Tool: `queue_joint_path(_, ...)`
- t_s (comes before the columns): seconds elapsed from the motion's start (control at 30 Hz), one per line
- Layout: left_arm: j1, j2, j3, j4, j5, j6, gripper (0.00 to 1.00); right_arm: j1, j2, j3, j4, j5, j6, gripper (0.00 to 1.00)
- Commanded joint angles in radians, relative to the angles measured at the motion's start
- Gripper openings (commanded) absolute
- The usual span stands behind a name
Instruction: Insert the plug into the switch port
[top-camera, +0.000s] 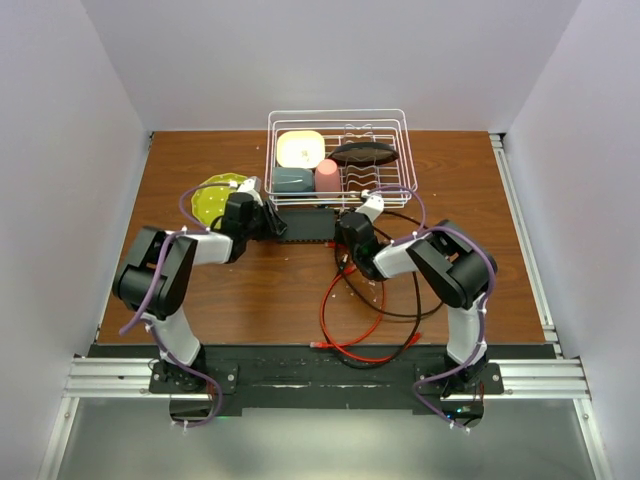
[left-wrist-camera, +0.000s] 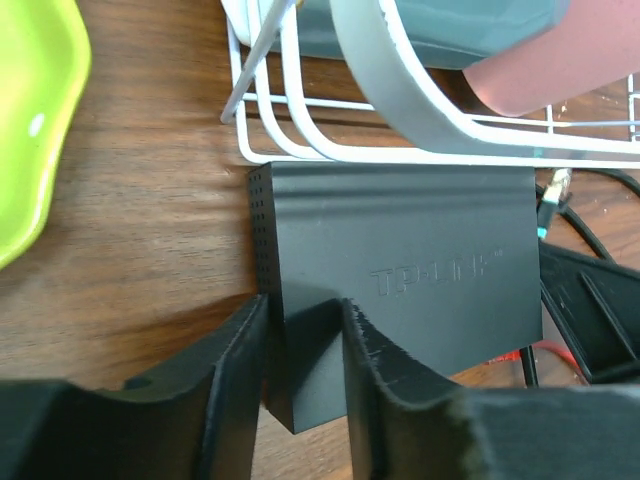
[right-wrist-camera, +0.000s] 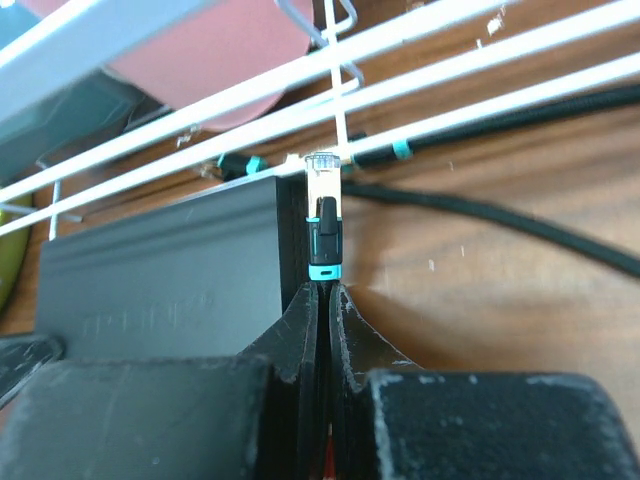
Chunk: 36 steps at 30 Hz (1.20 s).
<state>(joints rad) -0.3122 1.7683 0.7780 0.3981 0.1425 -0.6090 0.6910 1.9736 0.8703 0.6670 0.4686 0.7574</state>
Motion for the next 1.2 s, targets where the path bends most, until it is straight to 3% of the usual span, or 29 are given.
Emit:
queue_joint_path(0.0,-0.016,-0.030,-0.008,-0.033,0.038,0.017,0.34,0.018,0.030,0.065,0.072,-0.179,-0.062,0.00)
queue_joint_path(0.43,-0.096,-0.214,-0.204,-0.004,0.109,-0.023,0.32,0.028,0.041,0.072,0.028,-0.441,-0.135,0.00)
queue_joint_path(0.83,-0.191,-0.503,-0.542,0.139,0.078,-0.140,0.29,0.068,-0.004,0.061,-0.015,-0.501,-0.184,0.00)
queue_joint_path(0.93,-0.192,-0.569,-0.536,0.099,0.056,-0.118,0.30,0.070,-0.012,0.075,-0.033,-0.518,-0.188,0.00)
queue_joint_path(1.07,-0.192,-0.693,-0.488,-0.077,-0.023,-0.074,0.36,0.071,-0.039,0.093,-0.088,-0.502,-0.197,0.00)
queue_joint_path(1.17,-0.192,-0.769,-0.431,-0.242,-0.127,-0.035,0.51,0.074,-0.082,0.107,-0.159,-0.469,-0.219,0.00)
